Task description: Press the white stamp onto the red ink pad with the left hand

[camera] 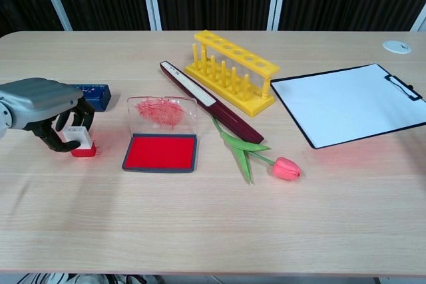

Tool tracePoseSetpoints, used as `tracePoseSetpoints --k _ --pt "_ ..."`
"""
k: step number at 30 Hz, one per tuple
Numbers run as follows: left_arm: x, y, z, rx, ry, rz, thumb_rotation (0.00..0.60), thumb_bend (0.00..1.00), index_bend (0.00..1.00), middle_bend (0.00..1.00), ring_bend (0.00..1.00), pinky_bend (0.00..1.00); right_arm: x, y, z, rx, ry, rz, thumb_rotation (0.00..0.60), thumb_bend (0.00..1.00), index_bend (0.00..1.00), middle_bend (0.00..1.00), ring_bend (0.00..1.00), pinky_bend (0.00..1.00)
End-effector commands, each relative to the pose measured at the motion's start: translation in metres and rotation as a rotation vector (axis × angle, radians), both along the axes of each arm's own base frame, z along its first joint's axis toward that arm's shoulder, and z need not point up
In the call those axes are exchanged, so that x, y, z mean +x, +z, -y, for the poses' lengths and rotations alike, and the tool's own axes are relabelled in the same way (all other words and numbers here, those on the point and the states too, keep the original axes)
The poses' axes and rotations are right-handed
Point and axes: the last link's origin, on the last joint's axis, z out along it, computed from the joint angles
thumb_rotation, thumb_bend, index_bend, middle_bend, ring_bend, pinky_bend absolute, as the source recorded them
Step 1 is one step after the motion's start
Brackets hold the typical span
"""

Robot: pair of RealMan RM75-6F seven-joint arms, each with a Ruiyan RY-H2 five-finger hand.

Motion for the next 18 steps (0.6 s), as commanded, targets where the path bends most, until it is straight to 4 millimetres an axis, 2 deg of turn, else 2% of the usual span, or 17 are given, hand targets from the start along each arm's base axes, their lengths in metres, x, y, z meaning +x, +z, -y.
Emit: tracePoseSetpoints --k 1,14,18 --pt "-0.0006 -0.0002 0.0001 -0.002 0.001 -0.003 0.6 0.47 0.63 0.57 0.46 0.53 0.0 0.0 0.0 0.0 0.0 0.0 0.6 0.26 0.1 0.0 0.0 0.19" --pt "-0.003 -0.0007 0.0005 0.0 0.006 -0.022 0.6 0.4 0.58 0.51 0.43 0.52 0.0003 -0.0001 -0.0004 0.0 0.0 0.0 0.6 0.26 0.1 0.0 0.0 0.19" --pt "-0.0032 0.0001 0.0002 0.003 0.005 -0.027 0.6 0.4 0.53 0.47 0.41 0.51 0.0002 -0.0002 -0.0004 0.001 -0.001 0.0 0.6 0.26 0.1 0.0 0.0 0.19"
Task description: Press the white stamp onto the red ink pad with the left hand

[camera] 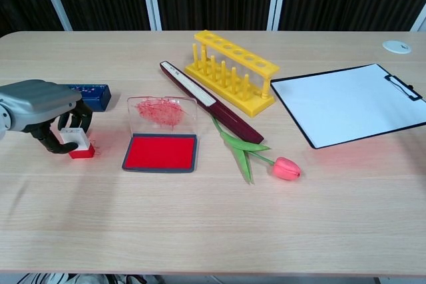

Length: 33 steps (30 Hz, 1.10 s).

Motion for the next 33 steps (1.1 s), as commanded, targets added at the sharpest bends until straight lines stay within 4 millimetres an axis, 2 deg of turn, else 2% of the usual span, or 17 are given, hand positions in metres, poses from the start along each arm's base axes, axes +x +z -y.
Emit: tracePoseSetpoints --k 1,16,21,24,27,33 --pt "0.0 0.001 0.0 0.002 -0.001 -0.006 0.6 0.39 0.52 0.46 0.4 0.51 0.0 0.0 0.0 0.0 0.0 0.0 0.6 0.26 0.1 0.0 0.0 0.19" --pt "-0.001 0.004 0.0 0.007 0.011 -0.023 0.6 0.3 0.37 0.34 0.34 0.45 0.001 0.0 -0.001 -0.001 0.002 -0.003 0.6 0.27 0.1 0.0 0.0 0.19" --pt "-0.001 0.005 0.0 0.01 0.012 -0.025 0.6 0.28 0.36 0.33 0.33 0.44 0.001 0.0 -0.001 -0.002 0.002 -0.002 0.6 0.27 0.1 0.0 0.0 0.19" --pt "-0.001 0.006 0.0 0.012 0.011 -0.028 0.6 0.22 0.35 0.31 0.32 0.43 0.001 0.0 -0.001 -0.002 0.002 -0.002 0.6 0.27 0.1 0.0 0.0 0.19" --pt "-0.001 0.008 0.001 0.017 0.013 -0.036 0.6 0.14 0.31 0.26 0.27 0.39 0.001 0.0 -0.001 -0.002 0.002 -0.002 0.6 0.27 0.1 0.0 0.0 0.19" --pt "-0.001 0.017 0.003 0.036 0.021 -0.016 0.6 0.13 0.19 0.1 0.13 0.23 0.001 0.0 -0.001 -0.002 0.002 -0.003 0.6 0.27 0.1 0.0 0.0 0.19"
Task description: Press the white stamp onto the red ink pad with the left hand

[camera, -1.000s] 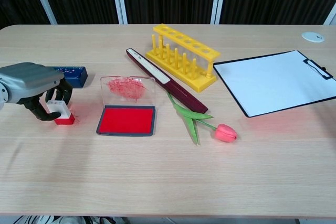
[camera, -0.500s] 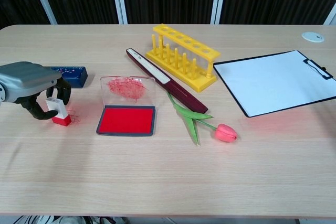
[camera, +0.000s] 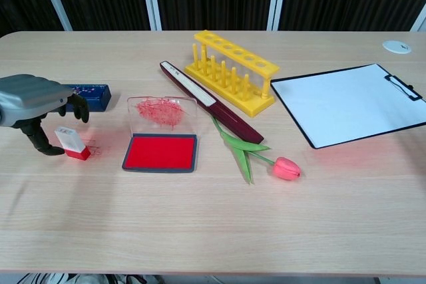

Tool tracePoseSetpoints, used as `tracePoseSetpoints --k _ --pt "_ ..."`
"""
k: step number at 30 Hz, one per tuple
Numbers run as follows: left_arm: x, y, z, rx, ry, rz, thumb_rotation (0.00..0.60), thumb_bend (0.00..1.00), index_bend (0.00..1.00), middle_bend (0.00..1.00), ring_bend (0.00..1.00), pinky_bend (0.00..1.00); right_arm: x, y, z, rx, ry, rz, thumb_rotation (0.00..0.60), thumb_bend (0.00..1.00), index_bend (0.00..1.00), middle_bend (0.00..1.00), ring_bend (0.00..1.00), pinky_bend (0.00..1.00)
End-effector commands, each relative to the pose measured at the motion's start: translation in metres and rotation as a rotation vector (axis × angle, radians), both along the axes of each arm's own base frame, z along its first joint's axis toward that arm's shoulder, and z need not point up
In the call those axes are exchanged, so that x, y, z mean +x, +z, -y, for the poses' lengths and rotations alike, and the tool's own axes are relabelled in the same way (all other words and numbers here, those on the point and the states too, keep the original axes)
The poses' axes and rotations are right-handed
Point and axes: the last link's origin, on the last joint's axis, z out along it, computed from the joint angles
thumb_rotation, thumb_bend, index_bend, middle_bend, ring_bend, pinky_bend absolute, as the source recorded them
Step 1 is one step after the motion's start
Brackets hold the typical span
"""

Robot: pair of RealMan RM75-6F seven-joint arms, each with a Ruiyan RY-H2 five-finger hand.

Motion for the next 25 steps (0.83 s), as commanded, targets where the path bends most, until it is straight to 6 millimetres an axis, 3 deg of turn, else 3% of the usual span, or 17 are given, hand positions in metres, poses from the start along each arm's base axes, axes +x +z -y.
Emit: tracePoseSetpoints --k 1,6,10,17,22,25 --pt "0.0 0.008 0.003 0.018 0.006 0.023 0.6 0.13 0.17 0.07 0.11 0.2 0.0 0.0 0.0 0.0 0.0 -0.001 0.6 0.27 0.1 0.0 0.0 0.19" --pt "-0.002 0.035 0.016 0.085 0.0 0.089 0.6 0.13 0.09 0.0 0.01 0.08 -0.001 0.0 0.0 0.002 0.001 -0.013 0.6 0.27 0.1 0.0 0.0 0.19" --pt "-0.012 0.061 0.035 0.144 -0.003 0.134 0.6 0.13 0.02 0.0 0.0 0.02 -0.001 0.0 0.001 0.001 0.004 -0.027 0.6 0.27 0.1 0.0 0.0 0.19" --pt "-0.045 0.118 0.089 0.267 -0.017 0.213 0.6 0.12 0.0 0.0 0.0 0.0 -0.001 -0.002 0.0 -0.006 0.016 -0.058 0.6 0.27 0.1 0.0 0.0 0.19" --pt "-0.075 0.139 0.122 0.314 -0.022 0.201 0.6 0.11 0.0 0.0 0.0 0.0 -0.001 -0.002 0.0 -0.007 0.023 -0.075 0.6 0.27 0.1 0.0 0.0 0.19" --pt "-0.082 0.147 0.131 0.331 -0.029 0.2 0.6 0.11 0.0 0.0 0.0 0.0 -0.001 -0.002 -0.001 -0.006 0.027 -0.08 0.6 0.27 0.1 0.0 0.0 0.19"
